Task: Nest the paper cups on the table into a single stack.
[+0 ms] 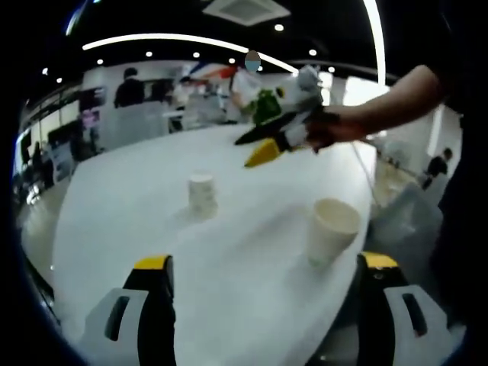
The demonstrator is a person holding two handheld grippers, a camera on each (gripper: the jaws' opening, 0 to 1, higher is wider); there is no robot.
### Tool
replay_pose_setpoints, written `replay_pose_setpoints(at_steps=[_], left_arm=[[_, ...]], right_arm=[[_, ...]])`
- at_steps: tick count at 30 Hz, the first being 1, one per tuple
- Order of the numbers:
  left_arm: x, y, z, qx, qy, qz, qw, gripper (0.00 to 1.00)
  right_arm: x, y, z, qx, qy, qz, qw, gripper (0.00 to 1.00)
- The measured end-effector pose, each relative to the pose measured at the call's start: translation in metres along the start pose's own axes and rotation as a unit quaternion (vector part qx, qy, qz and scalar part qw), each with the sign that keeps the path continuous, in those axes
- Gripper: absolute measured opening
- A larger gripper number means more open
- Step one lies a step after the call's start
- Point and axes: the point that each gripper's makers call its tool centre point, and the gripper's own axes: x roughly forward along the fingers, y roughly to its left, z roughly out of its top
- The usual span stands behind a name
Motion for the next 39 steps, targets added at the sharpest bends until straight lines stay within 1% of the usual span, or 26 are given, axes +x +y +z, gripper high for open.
replay_pose_setpoints(at_steps=[4,13,17,21,27,39], left_arm=[[-0.002,0.003,-0.001,-0.007,-0.001,0.006,1.0,0.98],[-0.004,0.005,-0.004,-0.013,0.0,0.01,0.9999,0.98],[-0.004,0.006,-0.007,-0.016,0.001,0.012,0.9998,0.98],[-0.004,0.007,-0.008,-0.021,-0.002,0.015,0.9997,0.98],[-0.004,0.007,-0.007,-0.022,-0.004,0.019,0.9996,0.98],[-0.003,0.007,-0.009,-0.03,-0.002,0.022,0.9993,0.98]], right_arm=[[0.013,-0.007,-0.003,0.0,0.012,0.0,0.9999,0.92],[0.04,-0.013,-0.005,-0.012,0.03,0.007,0.9995,0.86],[0.05,-0.014,-0.004,-0.019,0.031,0.011,0.9993,0.8],[0.06,-0.018,-0.01,-0.032,0.044,0.009,0.9985,0.75],[0.07,-0.022,-0.013,-0.026,0.046,0.009,0.9986,0.69],[0.084,-0.022,-0.021,-0.037,0.062,0.019,0.9972,0.57]])
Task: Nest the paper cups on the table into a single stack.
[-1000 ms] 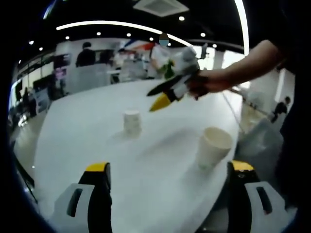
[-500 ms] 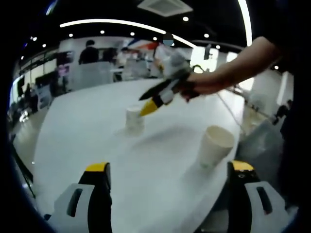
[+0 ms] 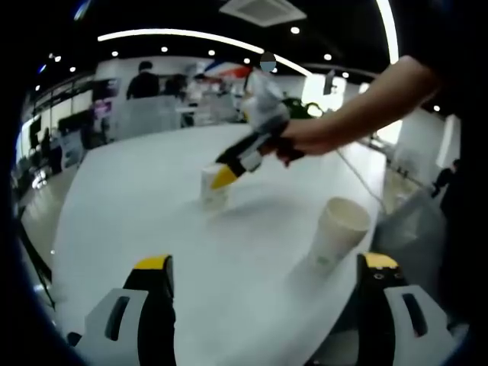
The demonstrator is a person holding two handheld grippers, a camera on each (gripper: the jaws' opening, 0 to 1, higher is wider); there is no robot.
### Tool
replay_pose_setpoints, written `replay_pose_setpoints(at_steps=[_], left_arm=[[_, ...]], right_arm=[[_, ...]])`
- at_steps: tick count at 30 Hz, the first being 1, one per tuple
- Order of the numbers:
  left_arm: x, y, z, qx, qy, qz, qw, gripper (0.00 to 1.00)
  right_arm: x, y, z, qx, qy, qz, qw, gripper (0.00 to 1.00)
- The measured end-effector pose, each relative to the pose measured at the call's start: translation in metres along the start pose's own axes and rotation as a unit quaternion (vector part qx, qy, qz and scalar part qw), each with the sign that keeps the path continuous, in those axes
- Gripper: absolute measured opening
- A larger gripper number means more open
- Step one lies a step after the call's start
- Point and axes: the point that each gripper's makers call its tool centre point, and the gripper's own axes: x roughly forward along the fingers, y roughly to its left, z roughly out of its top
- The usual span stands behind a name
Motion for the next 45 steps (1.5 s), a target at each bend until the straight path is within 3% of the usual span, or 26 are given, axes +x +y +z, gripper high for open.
replay_pose_setpoints(at_steps=[10,15,29,45], left_arm=[[0.002,0.0,-0.001,-0.004,0.002,0.0,1.0,0.98],[0.003,0.002,0.0,-0.004,0.001,0.002,1.0,0.98],[0.004,0.005,0.006,0.0,-0.003,0.003,1.0,0.98],[0.006,-0.003,0.026,0.019,-0.015,-0.015,0.9996,0.98]], right_arm=[[0.004,-0.004,-0.008,-0.001,0.013,0.008,0.9999,0.46],[0.004,-0.003,-0.008,-0.013,0.014,0.017,0.9997,0.36],[-0.004,-0.001,-0.006,-0.002,0.013,0.014,0.9998,0.35],[-0.051,0.018,0.026,0.005,-0.04,0.015,0.9991,0.35]])
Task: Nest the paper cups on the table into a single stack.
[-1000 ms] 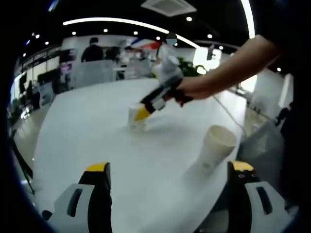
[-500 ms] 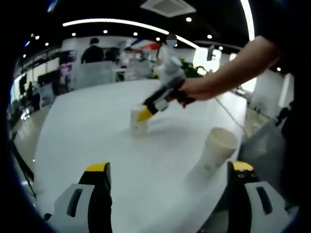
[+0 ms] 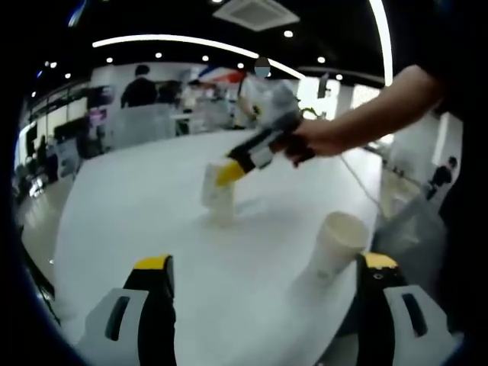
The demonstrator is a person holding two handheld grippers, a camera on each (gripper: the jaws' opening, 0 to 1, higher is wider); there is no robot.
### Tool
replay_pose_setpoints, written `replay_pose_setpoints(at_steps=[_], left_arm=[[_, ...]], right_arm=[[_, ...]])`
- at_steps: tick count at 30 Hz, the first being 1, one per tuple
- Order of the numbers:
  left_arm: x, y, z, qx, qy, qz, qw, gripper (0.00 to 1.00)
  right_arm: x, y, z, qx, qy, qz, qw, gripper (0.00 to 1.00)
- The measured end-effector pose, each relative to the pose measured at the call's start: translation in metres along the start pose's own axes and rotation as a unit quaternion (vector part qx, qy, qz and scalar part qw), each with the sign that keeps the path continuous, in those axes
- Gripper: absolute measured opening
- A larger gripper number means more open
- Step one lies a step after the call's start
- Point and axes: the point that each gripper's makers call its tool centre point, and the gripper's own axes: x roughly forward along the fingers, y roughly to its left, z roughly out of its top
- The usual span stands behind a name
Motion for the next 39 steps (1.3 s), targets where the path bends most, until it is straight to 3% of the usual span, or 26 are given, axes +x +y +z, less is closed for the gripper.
replay_pose_setpoints(at_steps=[9,28,34,39], left_arm=[[0.003,-0.007,0.01,0.004,-0.003,-0.012,0.9999,0.97],[0.01,-0.016,0.029,0.019,-0.016,-0.04,0.9989,0.98],[0.009,-0.025,0.04,0.013,-0.031,-0.055,0.9979,0.97],[0.007,-0.033,0.045,0.012,-0.037,-0.064,0.9972,0.96]], right_arm=[[-0.034,0.018,0.025,0.002,-0.042,0.004,0.9991,0.35],[-0.107,0.061,0.048,0.017,-0.109,0.02,0.9937,0.35],[-0.121,0.085,0.061,0.014,-0.134,0.036,0.9903,0.35],[-0.122,0.1,0.06,0.006,-0.132,0.046,0.9901,0.35]])
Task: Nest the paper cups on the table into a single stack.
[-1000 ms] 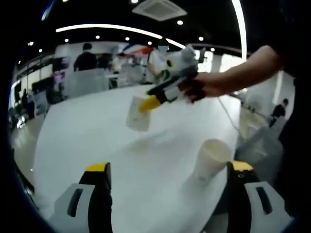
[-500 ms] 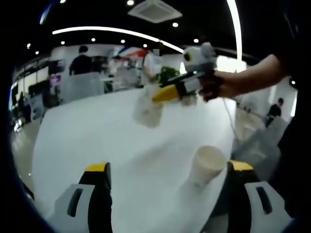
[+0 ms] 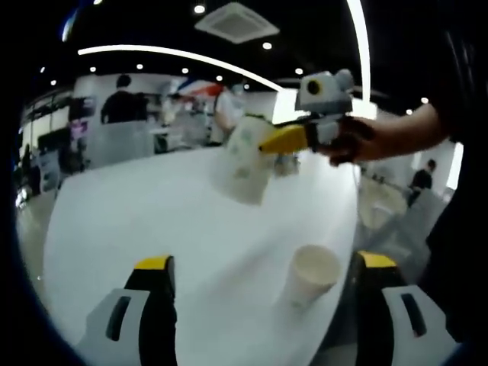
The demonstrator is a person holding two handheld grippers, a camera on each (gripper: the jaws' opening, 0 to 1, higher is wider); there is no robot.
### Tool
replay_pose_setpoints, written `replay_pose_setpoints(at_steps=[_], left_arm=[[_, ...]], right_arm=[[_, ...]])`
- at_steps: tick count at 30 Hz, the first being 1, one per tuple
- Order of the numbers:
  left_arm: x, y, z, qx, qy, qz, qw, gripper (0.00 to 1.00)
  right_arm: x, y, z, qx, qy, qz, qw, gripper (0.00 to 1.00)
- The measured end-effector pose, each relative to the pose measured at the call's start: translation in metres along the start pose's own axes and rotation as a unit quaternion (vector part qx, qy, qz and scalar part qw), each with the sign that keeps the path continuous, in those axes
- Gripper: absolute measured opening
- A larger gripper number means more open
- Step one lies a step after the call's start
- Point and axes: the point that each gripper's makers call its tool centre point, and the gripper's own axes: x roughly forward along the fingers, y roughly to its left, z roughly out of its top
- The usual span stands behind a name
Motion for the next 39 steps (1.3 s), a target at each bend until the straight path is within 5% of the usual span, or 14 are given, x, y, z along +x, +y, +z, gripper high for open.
replay_pose_setpoints(at_steps=[23,39], left_arm=[[0.007,-0.033,0.022,-0.017,-0.038,-0.054,0.9977,0.84],[0.001,-0.037,0.038,-0.016,-0.072,-0.068,0.9949,0.77]], right_arm=[[0.005,0.032,0.002,0.023,-0.018,0.036,0.9989,0.35],[0.0,0.043,0.002,0.061,-0.043,0.069,0.9948,0.35]])
